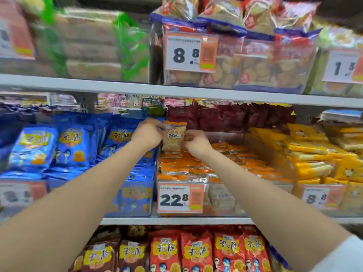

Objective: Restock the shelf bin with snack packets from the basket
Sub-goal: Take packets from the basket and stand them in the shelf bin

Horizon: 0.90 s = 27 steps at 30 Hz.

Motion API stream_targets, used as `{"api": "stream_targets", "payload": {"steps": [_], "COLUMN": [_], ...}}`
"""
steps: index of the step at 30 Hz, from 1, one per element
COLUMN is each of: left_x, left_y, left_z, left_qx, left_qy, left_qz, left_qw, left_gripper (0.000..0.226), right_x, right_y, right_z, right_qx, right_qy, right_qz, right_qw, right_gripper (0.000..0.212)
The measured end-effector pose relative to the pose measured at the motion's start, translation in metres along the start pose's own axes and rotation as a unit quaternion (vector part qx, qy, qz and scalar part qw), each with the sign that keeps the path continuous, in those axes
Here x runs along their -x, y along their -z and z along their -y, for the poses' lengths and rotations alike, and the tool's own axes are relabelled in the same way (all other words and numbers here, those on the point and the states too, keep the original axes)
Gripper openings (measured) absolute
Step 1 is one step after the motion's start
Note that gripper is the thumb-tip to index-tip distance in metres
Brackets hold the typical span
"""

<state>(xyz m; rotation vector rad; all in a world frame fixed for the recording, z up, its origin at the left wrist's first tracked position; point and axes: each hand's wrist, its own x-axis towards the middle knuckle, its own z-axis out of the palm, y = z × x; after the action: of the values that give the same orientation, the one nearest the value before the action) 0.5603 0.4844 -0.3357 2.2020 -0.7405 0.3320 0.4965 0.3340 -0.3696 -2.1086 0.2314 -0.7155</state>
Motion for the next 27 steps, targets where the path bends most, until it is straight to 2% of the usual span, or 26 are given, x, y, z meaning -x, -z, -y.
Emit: {"api": "stream_targets", "payload": {"steps": [1,8,10,14,19,23,27], "left_x": [-0.004,-0.016,-0.015,-0.011,-0.009,-0.009,-0.013], "left_y": [-0.003,-0.023,-0.021,-0.018,-0.016,-0.017,-0.017], "left_z": [0.003,0.018,0.017,0.013,0.016,0.020,0.020], "left_qx": [-0.010,-0.020,-0.024,-0.051,-0.087,-0.080,-0.072], "left_qy": [0.002,0.002,-0.008,-0.018,-0.022,-0.026,-0.027], "left_qz": [-0.003,-0.007,-0.001,-0.019,-0.003,0.011,0.055], "left_qw": [1.000,1.000,1.000,0.998,0.996,0.996,0.996], "left_gripper": [0.023,0.031,0.036,0.038,0.024,0.027,0.028], "right_x": [-0.004,-0.002,0.002,0.004,0.004,0.006,0.004], "right_y": [-0.004,-0.005,-0.006,-0.006,-0.004,-0.007,-0.006], "right_z": [-0.006,-0.016,-0.014,-0.011,-0.016,-0.014,-0.018], "right_qx": [0.022,0.059,0.081,0.095,0.126,0.118,0.127], "right_qy": [0.006,-0.012,0.003,0.031,-0.003,-0.011,-0.027], "right_qz": [0.005,0.030,0.036,0.010,0.050,0.028,0.017], "right_qw": [1.000,0.998,0.996,0.995,0.991,0.993,0.991], "right_gripper": [0.007,0.032,0.029,0.010,0.010,0.009,0.019]}}
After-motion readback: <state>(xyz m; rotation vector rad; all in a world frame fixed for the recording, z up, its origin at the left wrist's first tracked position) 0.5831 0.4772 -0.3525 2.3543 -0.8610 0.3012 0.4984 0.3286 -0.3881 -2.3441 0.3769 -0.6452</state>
